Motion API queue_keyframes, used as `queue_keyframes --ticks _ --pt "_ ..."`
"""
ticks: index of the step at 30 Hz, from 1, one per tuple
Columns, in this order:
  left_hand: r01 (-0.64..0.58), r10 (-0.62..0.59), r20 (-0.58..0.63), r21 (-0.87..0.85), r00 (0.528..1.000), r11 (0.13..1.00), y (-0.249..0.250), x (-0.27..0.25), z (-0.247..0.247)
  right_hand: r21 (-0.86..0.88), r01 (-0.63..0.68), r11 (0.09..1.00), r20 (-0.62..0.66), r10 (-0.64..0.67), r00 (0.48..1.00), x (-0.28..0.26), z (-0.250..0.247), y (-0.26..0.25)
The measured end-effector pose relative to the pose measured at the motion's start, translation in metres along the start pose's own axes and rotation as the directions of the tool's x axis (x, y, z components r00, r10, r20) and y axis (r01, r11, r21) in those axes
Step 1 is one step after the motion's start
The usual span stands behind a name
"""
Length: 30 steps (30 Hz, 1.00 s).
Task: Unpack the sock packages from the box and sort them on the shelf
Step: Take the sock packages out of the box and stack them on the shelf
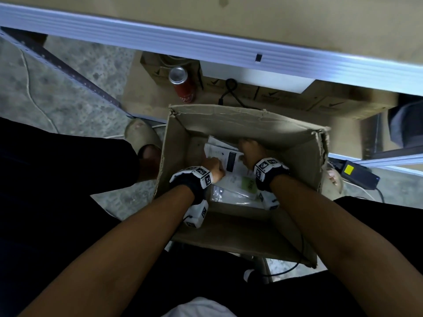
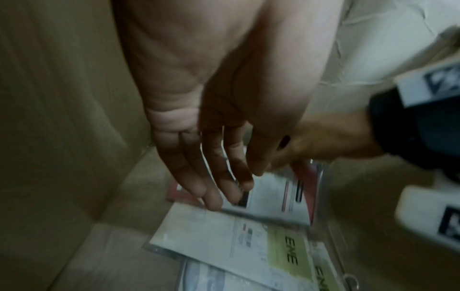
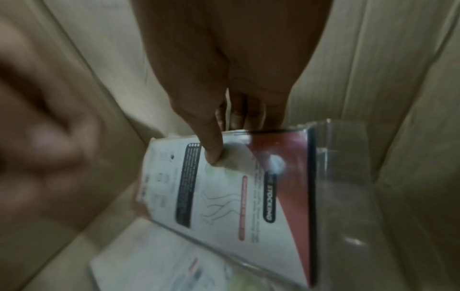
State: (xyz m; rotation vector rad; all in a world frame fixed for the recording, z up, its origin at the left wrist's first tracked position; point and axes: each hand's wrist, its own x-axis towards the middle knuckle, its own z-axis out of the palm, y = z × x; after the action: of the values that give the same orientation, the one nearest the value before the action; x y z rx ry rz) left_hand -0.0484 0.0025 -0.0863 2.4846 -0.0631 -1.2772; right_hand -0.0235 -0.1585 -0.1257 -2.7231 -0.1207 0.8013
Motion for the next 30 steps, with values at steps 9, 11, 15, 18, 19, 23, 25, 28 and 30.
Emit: queue_keyframes --ticks 9,11,15,18,19,23,25,28,30 --pt "-0.123 0.121 0.025 0.169 0.992 0.978 0.009 0.033 0.047 -0.021 0.055 0.998 -0.096 -0.057 0.994 -0.028 -0.028 -0.005" --pt "-0.178 0.187 -0.026 0.203 0.982 0.963 0.007 0.042 0.053 -0.033 0.069 0.997 -0.149 -0.073 0.986 -0.036 -0.032 -0.006" --pt "-0.209 0.262 -0.093 0.381 0.961 0.901 0.001 0.057 0.06 -0.037 0.028 0.999 -0.174 -0.034 0.984 -0.048 -0.045 -0.006" --pt "-0.186 0.277 -0.12 0.49 0.953 0.851 -0.007 0.064 0.06 -0.031 -0.021 0.999 -0.159 0.016 0.987 -0.054 -0.051 -0.005" --pt "-0.173 0.271 -0.119 0.518 0.955 0.837 -0.009 0.065 0.059 -0.034 -0.033 0.999 -0.157 0.028 0.987 -0.056 -0.053 -0.004" --pt "-0.15 0.26 -0.111 0.578 0.959 0.802 -0.013 0.068 0.062 -0.043 -0.074 0.996 -0.157 0.067 0.985 -0.06 -0.058 -0.005" --pt "-0.15 0.247 -0.101 0.562 0.964 0.813 -0.015 0.067 0.064 -0.039 -0.084 0.996 -0.16 0.077 0.984 -0.06 -0.059 -0.005" --pt "-0.208 0.257 -0.042 0.47 0.966 0.858 -0.011 0.065 0.068 -0.033 -0.098 0.995 -0.129 0.093 0.987 -0.061 -0.06 -0.006" --pt "-0.251 0.269 0.007 0.389 0.963 0.886 -0.004 0.062 0.07 -0.033 -0.11 0.993 -0.109 0.106 0.988 -0.061 -0.06 -0.007"
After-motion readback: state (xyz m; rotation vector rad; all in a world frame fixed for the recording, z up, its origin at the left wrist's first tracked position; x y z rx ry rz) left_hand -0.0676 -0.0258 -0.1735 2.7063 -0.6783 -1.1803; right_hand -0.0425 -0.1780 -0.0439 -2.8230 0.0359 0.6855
